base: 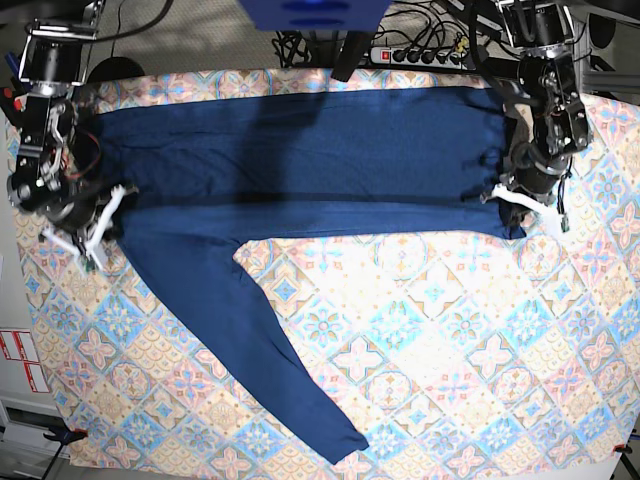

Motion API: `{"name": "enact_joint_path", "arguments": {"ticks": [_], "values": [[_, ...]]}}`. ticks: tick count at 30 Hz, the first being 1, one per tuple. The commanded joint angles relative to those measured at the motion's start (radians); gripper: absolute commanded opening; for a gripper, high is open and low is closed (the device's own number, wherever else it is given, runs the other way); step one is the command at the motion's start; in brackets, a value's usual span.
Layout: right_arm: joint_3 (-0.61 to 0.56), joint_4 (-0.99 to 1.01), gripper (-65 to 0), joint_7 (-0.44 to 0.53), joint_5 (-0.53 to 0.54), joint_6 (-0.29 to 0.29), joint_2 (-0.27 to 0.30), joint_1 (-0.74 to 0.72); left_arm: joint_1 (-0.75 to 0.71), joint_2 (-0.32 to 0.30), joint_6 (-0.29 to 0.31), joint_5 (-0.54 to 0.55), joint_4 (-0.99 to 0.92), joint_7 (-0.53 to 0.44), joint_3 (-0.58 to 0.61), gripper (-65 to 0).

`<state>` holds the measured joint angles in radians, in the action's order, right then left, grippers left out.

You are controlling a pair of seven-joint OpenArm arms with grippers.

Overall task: Fold the T-shirt properly
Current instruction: 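Fold the grasped side edges toward the collar with both grippers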

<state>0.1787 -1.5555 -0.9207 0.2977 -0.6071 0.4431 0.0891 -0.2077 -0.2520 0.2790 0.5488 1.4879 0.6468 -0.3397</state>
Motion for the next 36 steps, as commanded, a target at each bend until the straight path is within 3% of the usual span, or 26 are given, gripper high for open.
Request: {"name": "enact_joint_path", "arguments": {"ticks": [1,10,26,34,36], "values": [[0.018,-0.03,-64.6,0.012,0.007,0.002,0.021,0.005,-0.005,-0.008,0.012,0.015,0.038,-0.02,0.0,-65.0],[0.023,-0.09,-64.6,0.016,0.007,0.002,0.021,0.142,-0.126,-0.008,0.012,0.009,0.101,-0.02,0.0,-65.0],[0.023,-0.084,-64.7,0.012,0.004,0.002,0.02,0.162,-0.172,-0.06,0.012,0.004,0.101,-0.017,0.008,-65.0],[0.022,-0.082,-61.0,-0.016,0.002,0.002,0.02,0.16,-0.166,-0.059,0.012,0.004,0.087,0.117,0.008,-65.0],[0.023,-0.09,-55.9,-0.038,0.002,0.002,0.02,0.154,-0.166,-0.063,0.012,0.006,0.087,0.133,0.008,-59.3]]}}
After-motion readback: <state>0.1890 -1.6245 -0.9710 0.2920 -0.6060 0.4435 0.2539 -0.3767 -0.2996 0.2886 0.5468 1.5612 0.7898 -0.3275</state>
